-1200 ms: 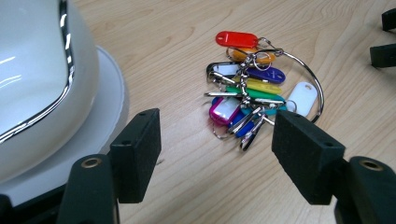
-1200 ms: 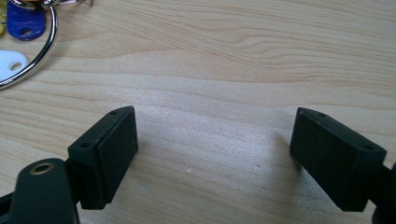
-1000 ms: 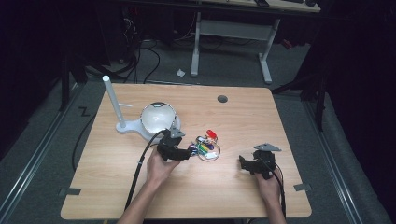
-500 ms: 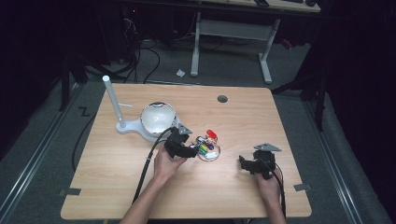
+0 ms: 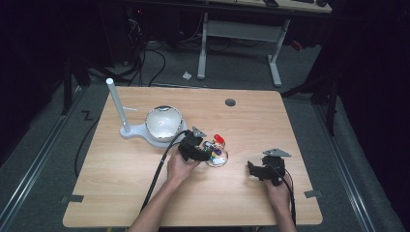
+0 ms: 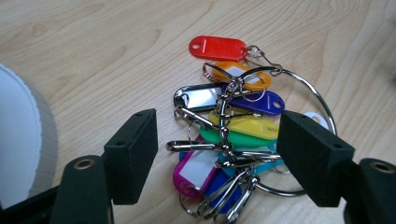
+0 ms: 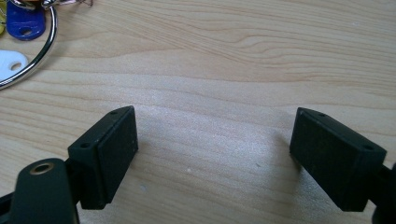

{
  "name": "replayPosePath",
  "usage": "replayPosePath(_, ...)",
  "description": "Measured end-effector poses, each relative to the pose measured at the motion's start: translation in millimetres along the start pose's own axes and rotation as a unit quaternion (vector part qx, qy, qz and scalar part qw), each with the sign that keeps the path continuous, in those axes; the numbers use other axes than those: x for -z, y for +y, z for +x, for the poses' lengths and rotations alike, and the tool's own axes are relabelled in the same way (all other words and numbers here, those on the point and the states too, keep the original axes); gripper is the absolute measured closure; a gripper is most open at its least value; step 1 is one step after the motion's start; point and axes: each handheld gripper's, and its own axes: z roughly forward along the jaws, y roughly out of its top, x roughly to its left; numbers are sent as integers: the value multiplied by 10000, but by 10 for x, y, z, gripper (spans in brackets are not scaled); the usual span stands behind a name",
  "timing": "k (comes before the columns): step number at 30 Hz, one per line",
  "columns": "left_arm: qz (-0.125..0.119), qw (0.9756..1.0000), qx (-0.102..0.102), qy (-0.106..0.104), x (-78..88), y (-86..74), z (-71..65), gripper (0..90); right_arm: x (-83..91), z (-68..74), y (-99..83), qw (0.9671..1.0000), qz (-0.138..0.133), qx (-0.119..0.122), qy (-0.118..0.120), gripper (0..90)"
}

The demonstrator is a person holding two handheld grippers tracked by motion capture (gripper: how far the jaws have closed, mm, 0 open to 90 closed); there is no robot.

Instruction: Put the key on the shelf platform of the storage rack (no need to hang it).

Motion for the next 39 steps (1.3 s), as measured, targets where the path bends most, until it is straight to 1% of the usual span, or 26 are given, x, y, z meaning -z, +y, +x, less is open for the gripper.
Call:
replayPosePath(4,30,10000,28,36,-78,-7,-5,305,0,0,0,10000,-1,1,0,153)
replayPosePath(7,4,10000,77,14,-126,-12,-17,308,0,0,0,10000,-1,1,-1,153)
replayPosePath(10,32,10000,74,36,-158,-13,-20,312,0,0,0,10000,-2,0,-1,153)
replayPosePath(13,46,9999,141,76,-180,-16,-9,329,0,0,0,10000,-3,1,0,153)
replayPosePath(16,29,9999,154,69,-191,-18,-16,394,1,1,-1,10000,0,-5,-1,153)
replayPosePath(17,35,9999,146,75,-187,-15,-20,394,1,1,-1,10000,0,-5,-1,153)
replayPosePath(18,24,9999,100,27,-180,-12,-26,470,1,1,-1,10000,-1,-5,0,153)
replayPosePath(19,24,9999,100,27,-180,-12,-26,511,1,1,-1,10000,-1,-5,0,153)
replayPosePath(20,0,10000,73,-57,-182,-13,-29,544,1,0,-2,10000,-2,-2,-5,153)
replayPosePath(21,0,10000,73,-57,-182,-13,-29,575,1,1,-2,10000,-1,-4,-4,153)
replayPosePath(22,-14,10000,71,-65,-185,-12,-28,575,1,1,-2,10000,-1,-4,-4,153)
replayPosePath(23,-21,10000,64,-64,-189,-10,-25,633,2,1,-2,10000,-2,-2,-3,153)
replayPosePath(24,-24,10000,60,-52,-192,-8,-21,633,2,1,-2,10000,-2,-2,-3,153)
replayPosePath(25,-43,9999,109,-56,-198,-7,0,677,2,0,-3,10000,-2,-1,-2,153)
replayPosePath(26,-43,9999,109,-56,-198,-7,0,703,2,0,-3,10000,-3,0,-2,153)
replayPosePath(27,-44,9999,130,-53,-199,-10,14,703,2,0,-3,10000,-3,0,-2,153)
replayPosePath(28,-11,9999,138,-65,-202,-14,30,744,2,0,-2,10000,-5,3,-4,153)
replayPosePath(30,25,9999,103,-75,-203,-24,45,749,2,0,-2,10000,-4,3,-4,152)
replayPosePath(35,41,9999,108,-83,-190,-29,51,757,2,0,-2,10000,-4,1,-3,152)
replayPosePath(37,50,9999,60,-69,-176,-29,47,759,1,0,-2,10000,-4,-1,-1,152)
replayPosePath(39,9,10000,42,-81,-146,-26,46,767,0,-2,-2,10000,-7,7,-3,152)
